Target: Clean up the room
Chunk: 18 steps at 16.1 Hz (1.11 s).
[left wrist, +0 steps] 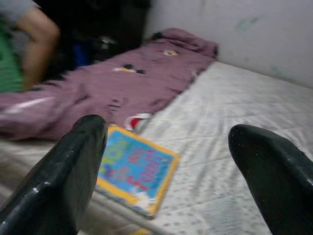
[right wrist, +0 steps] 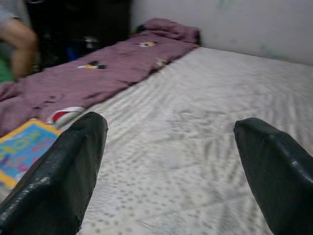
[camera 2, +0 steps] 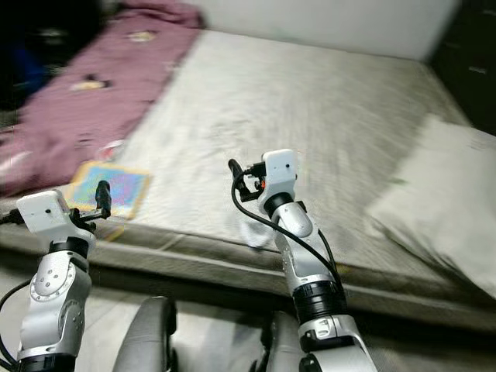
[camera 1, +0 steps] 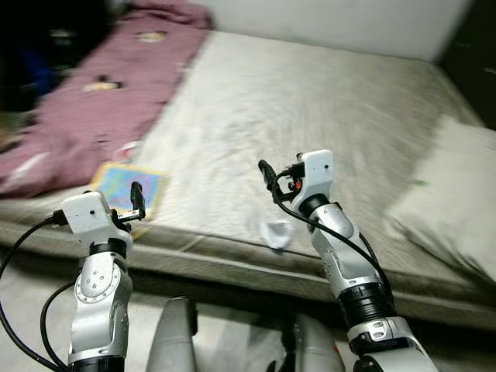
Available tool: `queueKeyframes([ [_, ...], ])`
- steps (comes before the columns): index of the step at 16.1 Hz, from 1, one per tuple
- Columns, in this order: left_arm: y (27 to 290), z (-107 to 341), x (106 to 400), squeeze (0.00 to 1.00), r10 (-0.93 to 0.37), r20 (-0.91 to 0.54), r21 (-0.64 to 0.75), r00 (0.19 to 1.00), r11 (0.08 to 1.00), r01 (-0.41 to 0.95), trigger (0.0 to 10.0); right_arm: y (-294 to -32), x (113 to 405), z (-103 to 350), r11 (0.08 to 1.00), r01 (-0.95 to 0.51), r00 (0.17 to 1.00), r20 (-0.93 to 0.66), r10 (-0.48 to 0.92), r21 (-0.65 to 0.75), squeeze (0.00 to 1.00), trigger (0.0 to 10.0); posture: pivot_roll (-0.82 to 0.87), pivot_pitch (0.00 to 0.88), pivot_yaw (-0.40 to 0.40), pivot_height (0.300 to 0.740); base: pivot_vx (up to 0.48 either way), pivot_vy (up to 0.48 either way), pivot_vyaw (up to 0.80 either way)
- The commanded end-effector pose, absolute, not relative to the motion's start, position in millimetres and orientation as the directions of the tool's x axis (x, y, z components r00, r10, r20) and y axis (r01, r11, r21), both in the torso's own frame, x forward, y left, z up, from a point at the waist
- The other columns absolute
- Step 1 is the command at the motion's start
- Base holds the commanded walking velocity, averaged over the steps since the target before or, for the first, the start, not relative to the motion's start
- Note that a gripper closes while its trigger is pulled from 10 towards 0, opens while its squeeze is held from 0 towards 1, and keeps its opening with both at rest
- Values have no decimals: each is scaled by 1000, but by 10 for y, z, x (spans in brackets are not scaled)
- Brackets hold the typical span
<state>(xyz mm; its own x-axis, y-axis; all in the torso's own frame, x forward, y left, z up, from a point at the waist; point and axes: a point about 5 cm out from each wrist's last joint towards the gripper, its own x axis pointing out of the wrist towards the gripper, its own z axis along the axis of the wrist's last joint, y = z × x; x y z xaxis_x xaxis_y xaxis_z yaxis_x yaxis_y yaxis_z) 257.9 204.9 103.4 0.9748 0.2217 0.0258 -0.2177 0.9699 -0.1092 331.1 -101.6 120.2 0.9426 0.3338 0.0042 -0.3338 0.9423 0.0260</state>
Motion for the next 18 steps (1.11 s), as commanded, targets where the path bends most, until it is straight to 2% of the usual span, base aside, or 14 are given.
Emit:
queueKeyframes([
  [1, 2024, 1063, 2601, 0, 201, 31, -107, 979, 974, -197, 10000, -1046, 3293, 1163, 947, -320, 947, -11, 320, 24, 0, 10000, -15, 0, -69, 623, 0, 0, 788],
  [2, 2008, 1062, 2618, 0, 194, 29, -108, 981, 976, -190, 10000, -1045, 3292, 1165, 947, -320, 947, -11, 321, 25, 0, 10000, -18, 0, -67, 623, 0, 0, 788],
  [5, 1900, 1090, 2690, 0, 142, 31, -109, 989, 985, -137, 10000, -1108, 3295, 1168, 957, -288, 957, -21, 289, 46, 0, 10000, -40, 0, -69, 623, 0, 0, 0],
  [10, 1896, 1056, 2647, 0, 148, 20, -111, 989, 983, -145, 10000, -1116, 3245, 1124, 953, -299, 953, -38, 301, 41, 0, 10000, -33, 0, -83, 623, 0, 0, 0],
  [17, 1896, 1060, 2652, 0, 156, 20, -113, 988, 982, -152, 10000, -1066, 3263, 1146, 946, -319, 946, -39, 321, 54, 0, 10000, -30, 2, -86, 548, 0, 0, 0],
  [18, 1897, 1066, 2654, 0, 162, 24, -111, 987, 981, -158, 10000, -1063, 3264, 1145, 945, -322, 945, -42, 324, 49, 0, 10000, -30, 1, -85, 548, 0, 0, 0],
])
